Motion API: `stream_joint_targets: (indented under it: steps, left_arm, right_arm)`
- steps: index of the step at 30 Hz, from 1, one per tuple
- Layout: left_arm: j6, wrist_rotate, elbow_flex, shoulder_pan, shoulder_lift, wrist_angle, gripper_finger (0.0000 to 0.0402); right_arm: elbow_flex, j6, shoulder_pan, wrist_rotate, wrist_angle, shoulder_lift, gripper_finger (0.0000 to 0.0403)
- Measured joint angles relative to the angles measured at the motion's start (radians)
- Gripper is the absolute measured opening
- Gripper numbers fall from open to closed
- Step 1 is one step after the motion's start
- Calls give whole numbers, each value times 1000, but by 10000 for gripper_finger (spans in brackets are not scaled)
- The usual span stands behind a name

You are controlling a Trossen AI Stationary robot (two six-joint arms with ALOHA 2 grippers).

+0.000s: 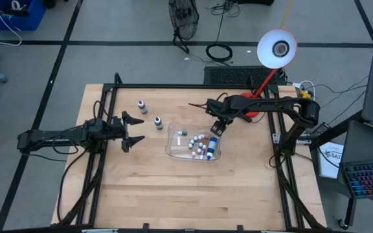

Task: Pick & Place food coloring
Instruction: Put the large green food coloring bottle into the transparent bin

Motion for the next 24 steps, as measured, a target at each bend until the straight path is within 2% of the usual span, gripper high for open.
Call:
stream_joint_targets:
  steps: [8, 17, 24]
  left_arm:
    - [0, 0, 0, 0, 0, 0, 379]
    - [0, 0, 0, 0, 0, 0, 379]
    - [0, 0, 0, 0, 0, 0, 379]
  right_arm:
    - [1, 3, -4, 0, -57, 2, 135]
    - [1, -42, -6, 13, -70, 1, 135]
    - [0, -92, 11, 160, -78, -73, 135]
